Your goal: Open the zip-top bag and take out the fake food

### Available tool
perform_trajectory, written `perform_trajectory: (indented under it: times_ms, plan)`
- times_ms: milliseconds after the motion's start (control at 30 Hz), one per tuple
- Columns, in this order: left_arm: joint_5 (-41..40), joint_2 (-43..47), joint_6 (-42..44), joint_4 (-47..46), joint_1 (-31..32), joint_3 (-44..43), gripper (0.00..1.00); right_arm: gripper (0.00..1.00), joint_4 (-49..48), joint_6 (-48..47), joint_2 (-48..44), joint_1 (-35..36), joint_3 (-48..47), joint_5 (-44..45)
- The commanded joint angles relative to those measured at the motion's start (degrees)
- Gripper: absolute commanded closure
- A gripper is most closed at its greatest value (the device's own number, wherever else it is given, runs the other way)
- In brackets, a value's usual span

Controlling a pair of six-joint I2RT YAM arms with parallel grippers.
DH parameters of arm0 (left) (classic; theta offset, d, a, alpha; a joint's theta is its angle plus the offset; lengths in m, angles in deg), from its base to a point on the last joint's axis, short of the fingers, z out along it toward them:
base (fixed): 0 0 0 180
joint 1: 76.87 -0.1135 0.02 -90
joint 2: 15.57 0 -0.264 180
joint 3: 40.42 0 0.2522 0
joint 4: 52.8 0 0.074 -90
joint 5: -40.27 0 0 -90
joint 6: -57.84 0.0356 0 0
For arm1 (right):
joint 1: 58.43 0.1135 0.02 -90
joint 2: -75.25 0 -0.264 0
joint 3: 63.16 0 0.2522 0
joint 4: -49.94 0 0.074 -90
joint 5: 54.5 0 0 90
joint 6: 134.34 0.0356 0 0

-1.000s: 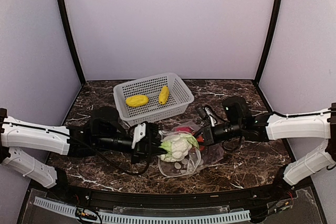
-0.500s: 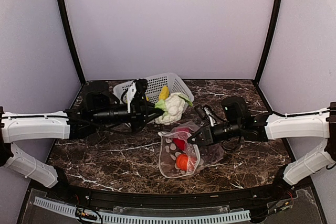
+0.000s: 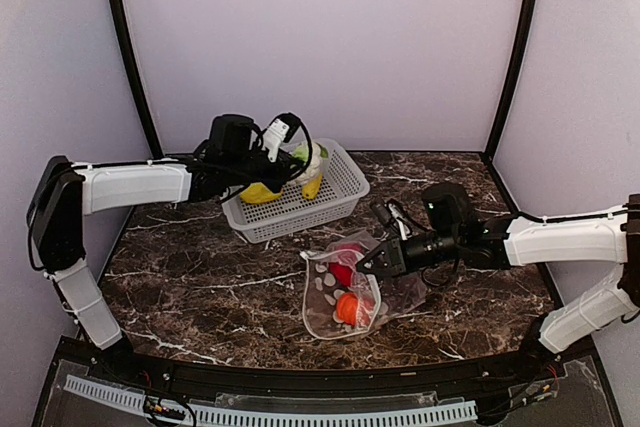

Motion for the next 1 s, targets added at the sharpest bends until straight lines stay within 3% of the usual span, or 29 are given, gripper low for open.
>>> perform_trajectory:
  times_ms: [0, 367, 667, 967]
  plan:
    - [2.83, -7.48, 4.33, 5.09, 0.14, -7.05, 0.97, 1.0, -2.56, -0.12, 0.55, -0.25, -0.73, -0.44]
    - [3.54, -21.01, 8.53, 8.12, 0.21, -18.32, 0.92, 1.0, -2.45, 0.06, 0.47, -0.25, -1.29, -0.33]
    - [3.77, -19.85, 8.59, 10.33, 0.26, -19.65, 0.44, 1.0, -2.17, -0.02, 1.67, -0.24, -2.78, -0.84]
    - [5.8, -4.94, 6.83, 4.14, 1.07, -8.28, 0.29, 1.0, -3.35, 0.25, 3.36, -0.25, -3.89, -1.88]
